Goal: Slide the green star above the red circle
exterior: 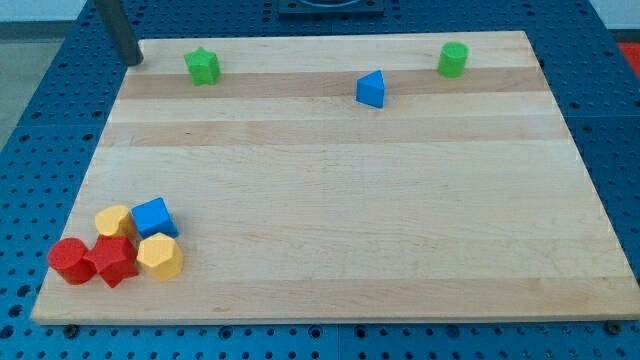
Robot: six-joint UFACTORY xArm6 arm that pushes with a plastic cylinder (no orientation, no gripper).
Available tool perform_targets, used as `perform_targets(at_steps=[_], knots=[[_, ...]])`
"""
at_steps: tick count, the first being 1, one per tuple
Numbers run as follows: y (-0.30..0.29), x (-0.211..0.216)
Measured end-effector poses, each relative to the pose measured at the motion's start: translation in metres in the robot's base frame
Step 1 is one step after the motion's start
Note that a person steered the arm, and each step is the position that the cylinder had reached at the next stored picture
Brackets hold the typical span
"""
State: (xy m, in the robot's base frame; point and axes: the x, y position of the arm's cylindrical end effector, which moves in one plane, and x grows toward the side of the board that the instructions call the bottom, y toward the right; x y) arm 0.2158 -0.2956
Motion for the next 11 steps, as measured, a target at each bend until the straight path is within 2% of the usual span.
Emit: perform_targets(at_steps=[1,2,3,4,5,6,7,8,9,10,11], knots=[[0.050,-0.022],[0.079,0.005],[0.055,0.065],[0.036,0.102],[0.034,0.031],[0.067,-0.025],[0.094,0.014],[0.077,0.092],[0.066,0.107],[0.066,0.042],[0.093,0.003]])
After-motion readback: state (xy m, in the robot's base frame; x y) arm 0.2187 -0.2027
